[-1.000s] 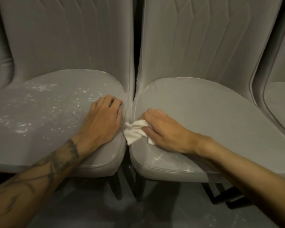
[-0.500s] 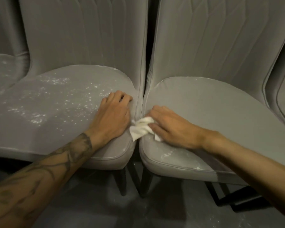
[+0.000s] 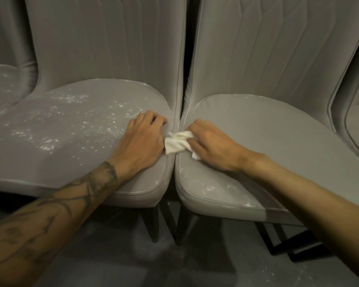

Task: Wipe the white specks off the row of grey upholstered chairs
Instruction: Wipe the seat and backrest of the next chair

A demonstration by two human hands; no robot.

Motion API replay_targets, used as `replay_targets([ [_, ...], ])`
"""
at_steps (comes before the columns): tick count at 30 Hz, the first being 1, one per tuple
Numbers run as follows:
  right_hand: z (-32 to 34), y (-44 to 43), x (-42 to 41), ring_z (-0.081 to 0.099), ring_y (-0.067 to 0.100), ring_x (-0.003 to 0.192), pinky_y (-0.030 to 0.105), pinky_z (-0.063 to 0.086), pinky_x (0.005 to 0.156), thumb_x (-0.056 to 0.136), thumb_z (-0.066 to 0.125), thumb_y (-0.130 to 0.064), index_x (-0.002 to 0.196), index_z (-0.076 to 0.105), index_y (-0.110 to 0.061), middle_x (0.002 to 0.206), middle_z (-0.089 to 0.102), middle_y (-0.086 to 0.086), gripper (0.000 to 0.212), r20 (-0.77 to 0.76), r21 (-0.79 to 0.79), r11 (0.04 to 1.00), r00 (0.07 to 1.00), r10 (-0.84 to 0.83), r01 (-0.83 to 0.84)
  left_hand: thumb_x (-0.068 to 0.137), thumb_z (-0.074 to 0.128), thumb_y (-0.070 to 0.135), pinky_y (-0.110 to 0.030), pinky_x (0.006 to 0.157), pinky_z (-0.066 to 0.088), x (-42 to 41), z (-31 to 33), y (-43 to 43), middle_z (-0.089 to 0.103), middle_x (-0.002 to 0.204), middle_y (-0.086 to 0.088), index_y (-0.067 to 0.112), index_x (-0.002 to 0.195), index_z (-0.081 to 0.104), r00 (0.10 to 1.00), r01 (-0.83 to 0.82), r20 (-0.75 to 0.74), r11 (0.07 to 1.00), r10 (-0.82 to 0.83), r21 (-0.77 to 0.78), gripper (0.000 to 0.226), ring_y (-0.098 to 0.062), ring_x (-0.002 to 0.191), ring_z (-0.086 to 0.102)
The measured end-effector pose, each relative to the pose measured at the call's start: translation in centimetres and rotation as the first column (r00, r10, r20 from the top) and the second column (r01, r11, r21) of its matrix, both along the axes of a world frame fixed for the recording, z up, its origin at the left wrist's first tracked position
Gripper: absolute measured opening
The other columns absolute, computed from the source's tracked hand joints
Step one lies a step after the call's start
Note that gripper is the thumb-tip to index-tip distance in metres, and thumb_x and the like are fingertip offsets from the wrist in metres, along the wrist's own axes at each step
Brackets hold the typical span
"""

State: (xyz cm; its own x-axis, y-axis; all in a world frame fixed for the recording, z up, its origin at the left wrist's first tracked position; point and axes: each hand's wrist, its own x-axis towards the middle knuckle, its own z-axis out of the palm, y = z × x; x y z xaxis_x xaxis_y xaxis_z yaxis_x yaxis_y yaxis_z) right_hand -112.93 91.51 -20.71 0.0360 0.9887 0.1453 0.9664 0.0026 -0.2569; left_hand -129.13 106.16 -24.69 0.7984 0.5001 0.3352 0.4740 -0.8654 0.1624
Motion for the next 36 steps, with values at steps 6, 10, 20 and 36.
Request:
replay_targets([
  [6, -1.0, -4.3, -2.1, 0.042, 0.011, 0.088, 0.023, 0.033, 0.080, 0.106, 0.044, -0.027, 0.110, 0.053, -0.024, 0.102, 0.047, -0.008, 0.010, -0.049, 0.014, 0.986, 0.984, 0.169, -0.168, 0.098, 0.034, 0.019, -0.043, 0.093, 0.040, 0.2, -0.5, 0.3, 0.056, 0.123, -0.013, 0.009, 0.128, 0.059, 0.999, -0.006, 0.037, 1.000, 0.005, 0.024, 0.040, -0.030, 0.108, 0.053],
  [10, -0.1, -5.2, -1.6, 0.047, 0.007, 0.094, 0.020, 0.037, 0.084, 0.106, 0.043, -0.032, 0.117, 0.055, -0.025, 0.105, 0.049, -0.011, 0.018, -0.161, -0.075, 0.976, 0.968, 0.193, -0.207, 0.099, 0.036, 0.017, -0.043, 0.093, 0.039, 0.2, -0.5, 0.4, 0.056, 0.122, -0.013, 0.009, 0.127, 0.060, 0.999, 0.005, 0.052, 0.999, -0.007, 0.037, 0.038, -0.031, 0.107, 0.052],
  [20, -0.5, -9.1, -3.5, 0.044, 0.007, 0.093, 0.020, 0.036, 0.084, 0.107, 0.042, -0.032, 0.115, 0.051, -0.031, 0.105, 0.045, -0.015, 0.012, -0.112, -0.051, 0.971, 0.968, 0.227, -0.233, 0.102, 0.044, 0.011, -0.042, 0.094, 0.038, 0.3, -0.9, 0.6, 0.055, 0.125, -0.013, 0.009, 0.130, 0.059, 0.996, 0.028, 0.080, 0.998, -0.032, 0.053, 0.032, -0.030, 0.108, 0.051],
  [36, -1.2, -12.1, -4.5, 0.038, 0.010, 0.085, 0.027, 0.038, 0.077, 0.105, 0.042, -0.031, 0.111, 0.047, -0.027, 0.104, 0.044, -0.010, 0.009, 0.042, 0.034, 0.999, 0.999, -0.002, 0.001, 0.102, 0.038, 0.018, -0.047, 0.092, 0.040, 0.3, -1.1, 1.0, 0.055, 0.123, -0.018, 0.006, 0.129, 0.059, 0.995, 0.058, 0.076, 0.996, -0.063, 0.064, 0.036, -0.036, 0.106, 0.051],
])
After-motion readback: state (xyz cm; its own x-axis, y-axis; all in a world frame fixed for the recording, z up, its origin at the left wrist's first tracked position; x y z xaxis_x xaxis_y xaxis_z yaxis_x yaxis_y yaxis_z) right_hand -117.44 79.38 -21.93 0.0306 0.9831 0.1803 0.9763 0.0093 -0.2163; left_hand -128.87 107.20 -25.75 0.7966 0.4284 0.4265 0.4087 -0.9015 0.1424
